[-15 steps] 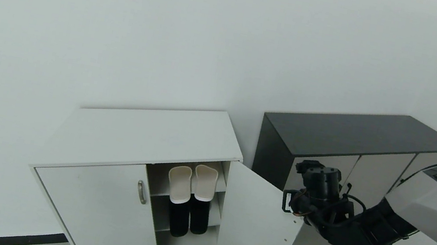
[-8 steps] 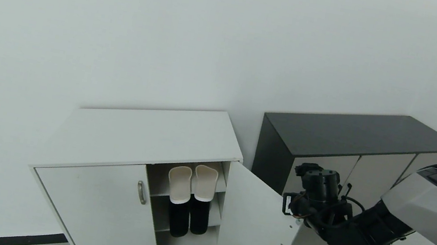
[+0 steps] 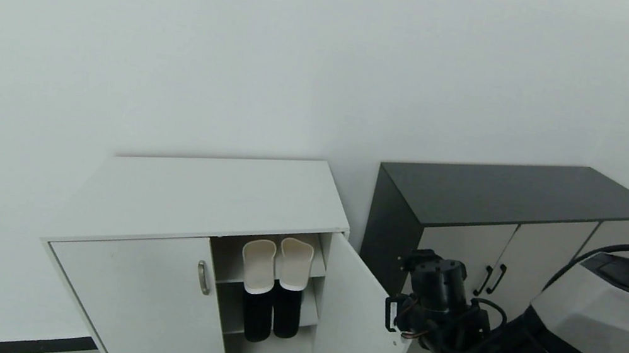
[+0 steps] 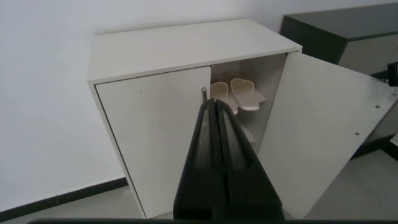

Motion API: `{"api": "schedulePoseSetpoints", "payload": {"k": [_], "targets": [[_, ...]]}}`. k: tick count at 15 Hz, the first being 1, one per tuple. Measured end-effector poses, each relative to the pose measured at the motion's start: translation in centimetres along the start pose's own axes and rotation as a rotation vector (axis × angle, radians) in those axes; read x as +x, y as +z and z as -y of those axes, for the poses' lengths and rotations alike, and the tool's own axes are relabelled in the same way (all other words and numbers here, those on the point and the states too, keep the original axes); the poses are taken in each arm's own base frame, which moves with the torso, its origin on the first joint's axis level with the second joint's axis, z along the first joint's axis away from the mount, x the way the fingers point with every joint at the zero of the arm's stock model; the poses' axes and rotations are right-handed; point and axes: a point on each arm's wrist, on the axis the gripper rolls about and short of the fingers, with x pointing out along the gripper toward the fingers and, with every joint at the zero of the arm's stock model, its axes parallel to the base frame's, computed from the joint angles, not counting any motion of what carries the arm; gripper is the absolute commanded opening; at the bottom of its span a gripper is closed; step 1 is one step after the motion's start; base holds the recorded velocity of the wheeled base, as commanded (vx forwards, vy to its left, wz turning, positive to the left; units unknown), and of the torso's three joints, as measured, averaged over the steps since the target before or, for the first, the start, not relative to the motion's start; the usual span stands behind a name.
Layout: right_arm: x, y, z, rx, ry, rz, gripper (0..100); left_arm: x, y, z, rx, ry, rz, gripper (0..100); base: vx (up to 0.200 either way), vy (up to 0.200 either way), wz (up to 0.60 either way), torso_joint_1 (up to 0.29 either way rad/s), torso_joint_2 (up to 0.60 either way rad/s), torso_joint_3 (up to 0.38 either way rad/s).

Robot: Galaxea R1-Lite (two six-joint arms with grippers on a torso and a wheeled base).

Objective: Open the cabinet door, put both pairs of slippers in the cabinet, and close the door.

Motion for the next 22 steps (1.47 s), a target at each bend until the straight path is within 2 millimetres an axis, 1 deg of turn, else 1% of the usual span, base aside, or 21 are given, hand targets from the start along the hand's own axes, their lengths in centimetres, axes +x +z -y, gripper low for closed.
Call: {"api": "schedulePoseSetpoints", "payload": {"k": [3,6,9,14,20,22], "targets": [[-2.4,0.2,-2.2,-0.005,0.07,0.024,0,0.0,0.0,0.0,0.0,0.0,0.0,0,0.0,0.0,0.0,0.0,0.0,0.0],[-3.9,0.8,-3.3,0.005,0.125,0.111,0,0.0,0.0,0.0,0.0,0.0,0.0,0,0.0,0.0,0.0,0.0,0.0,0.0],[-4.4,0.3,-3.1,-0.041,0.164,0.108,0,0.0,0.0,0.0,0.0,0.0,0.0,0,0.0,0.0,0.0,0.0,0.0,0.0],[-4.7,0.1,-3.1,-0.067,0.167,0.111,0,0.0,0.0,0.0,0.0,0.0,0.0,0,0.0,0.0,0.0,0.0,0.0,0.0],[-5.1,-0.1,-3.6,-0.086,0.188,0.12,0,0.0,0.0,0.0,0.0,-0.001,0.0,0,0.0,0.0,0.6,0.0,0.0,0.004],[-5.2,-0.2,-3.6,-0.082,0.218,0.128,0,0.0,0.0,0.0,0.0,0.0,0.0,0,0.0,0.0,0.0,0.0,0.0,0.0]]}}
